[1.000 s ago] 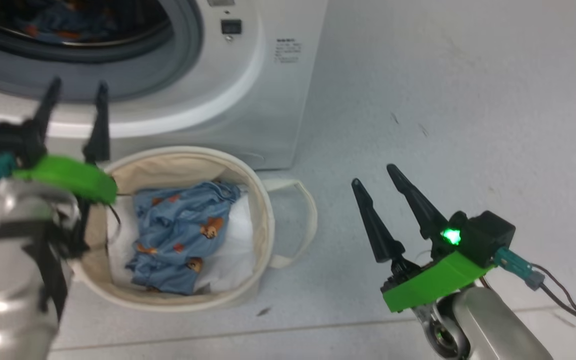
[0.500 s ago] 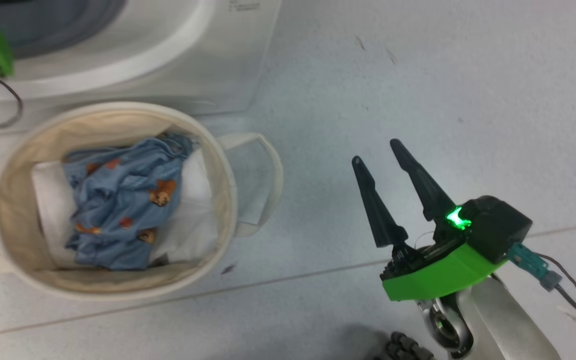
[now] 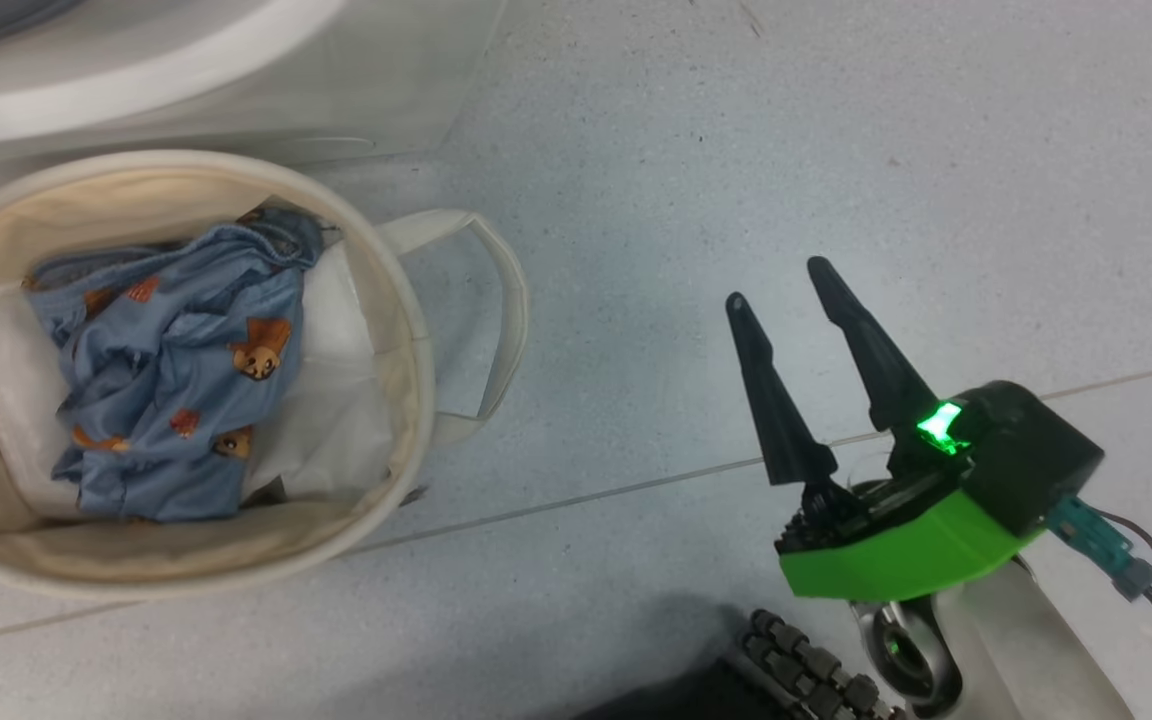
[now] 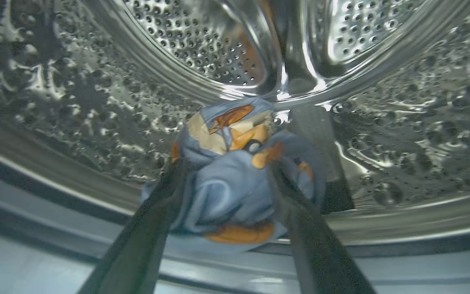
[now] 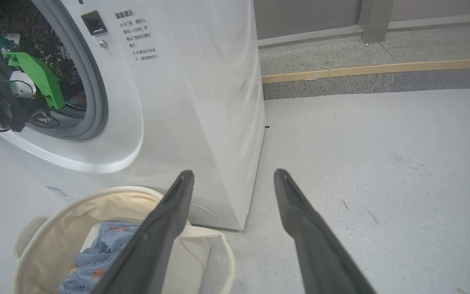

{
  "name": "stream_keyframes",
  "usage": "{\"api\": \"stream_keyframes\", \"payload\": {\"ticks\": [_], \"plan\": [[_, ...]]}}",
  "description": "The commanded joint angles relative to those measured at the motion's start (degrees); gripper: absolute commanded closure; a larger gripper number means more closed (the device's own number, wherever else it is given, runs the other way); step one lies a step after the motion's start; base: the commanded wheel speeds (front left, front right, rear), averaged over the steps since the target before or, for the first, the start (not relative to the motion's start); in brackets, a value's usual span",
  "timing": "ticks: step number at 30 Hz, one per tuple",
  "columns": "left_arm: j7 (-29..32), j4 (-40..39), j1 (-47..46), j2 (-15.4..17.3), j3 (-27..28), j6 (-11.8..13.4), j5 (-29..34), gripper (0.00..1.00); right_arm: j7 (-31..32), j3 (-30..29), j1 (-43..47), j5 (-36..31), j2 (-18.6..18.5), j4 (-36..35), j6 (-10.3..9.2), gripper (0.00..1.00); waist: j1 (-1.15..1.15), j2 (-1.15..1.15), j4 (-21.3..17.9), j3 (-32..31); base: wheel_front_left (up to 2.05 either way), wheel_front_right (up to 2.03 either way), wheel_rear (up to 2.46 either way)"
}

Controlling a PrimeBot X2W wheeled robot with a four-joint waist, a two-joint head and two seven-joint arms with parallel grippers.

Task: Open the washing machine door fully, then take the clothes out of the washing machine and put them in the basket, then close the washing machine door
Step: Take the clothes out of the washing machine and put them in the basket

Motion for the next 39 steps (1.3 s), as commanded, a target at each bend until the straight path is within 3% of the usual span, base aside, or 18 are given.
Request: {"api": "stream_keyframes", "payload": {"ticks": [1,6,15,16,17,18,19,24,28,34,39], "plan": [[0.34,-0.8,-1.59,3.49,0.58,1.0,0.72,0.0,-0.7,0.39,3.07,-0.36,0.28,-2.0,0.43,0.0,-0.01,0.0,0.01,0.09,0.0,0.0,0.0],[3.25,0.78,-1.23,4.2,1.32,4.41,-0.15,0.0,-0.71,-0.52,4.36,-0.95,0.39,-2.64,0.43,0.0,-0.01,0.0,0.05,0.25,0.0,0.0,0.0],[6.99,1.5,0.75,3.16,0.19,1.92,-0.89,0.0,-0.71,-0.42,4.2,-1.04,0.21,-2.65,0.43,0.0,-0.01,0.0,0.17,-0.21,0.0,0.0,0.0],[7.31,1.53,0.83,3.15,0.05,1.57,-0.94,0.05,-0.71,-0.37,4.14,-1.01,0.2,-2.56,0.43,0.0,-0.01,0.0,0.17,-0.25,0.0,0.0,0.0],[7.75,1.56,0.97,3.19,-0.05,1.31,-1.03,0.51,-0.71,-0.29,4.06,-0.99,0.21,-2.45,0.43,0.0,-0.01,0.0,0.15,-0.29,0.0,0.0,0.0],[8.3,1.59,1.16,3.26,-0.22,1.05,-1.05,0.87,-0.71,-0.2,3.98,-0.93,0.22,-2.36,0.43,0.0,-0.01,0.0,0.11,-0.36,0.0,0.0,0.0],[8.59,1.62,1.26,3.41,-0.16,0.98,-1.24,1.0,-0.71,-0.13,3.89,-0.88,0.26,-2.29,0.43,0.0,-0.01,0.0,0.04,-0.44,0.0,0.0,0.0],[8.24,1.67,1.25,4.2,-0.59,0.69,-1.38,1.0,-0.71,-0.11,3.65,-0.79,0.32,-2.12,0.43,0.0,-0.01,0.0,-0.12,-0.48,0.0,0.0,0.0],[4.53,1.33,1.26,3.57,-0.91,-0.06,-1.66,1.0,-0.71,0.73,2.72,-0.45,0.47,-1.95,0.43,0.0,-0.01,0.0,-0.06,-1.15,0.0,0.0,0.0],[-1.24,0.91,4.46,1.13,0.44,-4.01,-4.47,1.0,-0.71,2.01,1.1,0.24,0.52,-0.94,0.43,0.0,-0.01,0.0,0.78,-5.33,0.0,0.0,0.0],[-3.59,-0.24,9.3,-0.18,1.71,-9.77,-7.22,1.0,-0.71,2.69,0.05,1.59,0.17,1.01,0.43,0.0,-0.01,0.0,3.08,-11.36,0.0,0.0,0.0]]}}
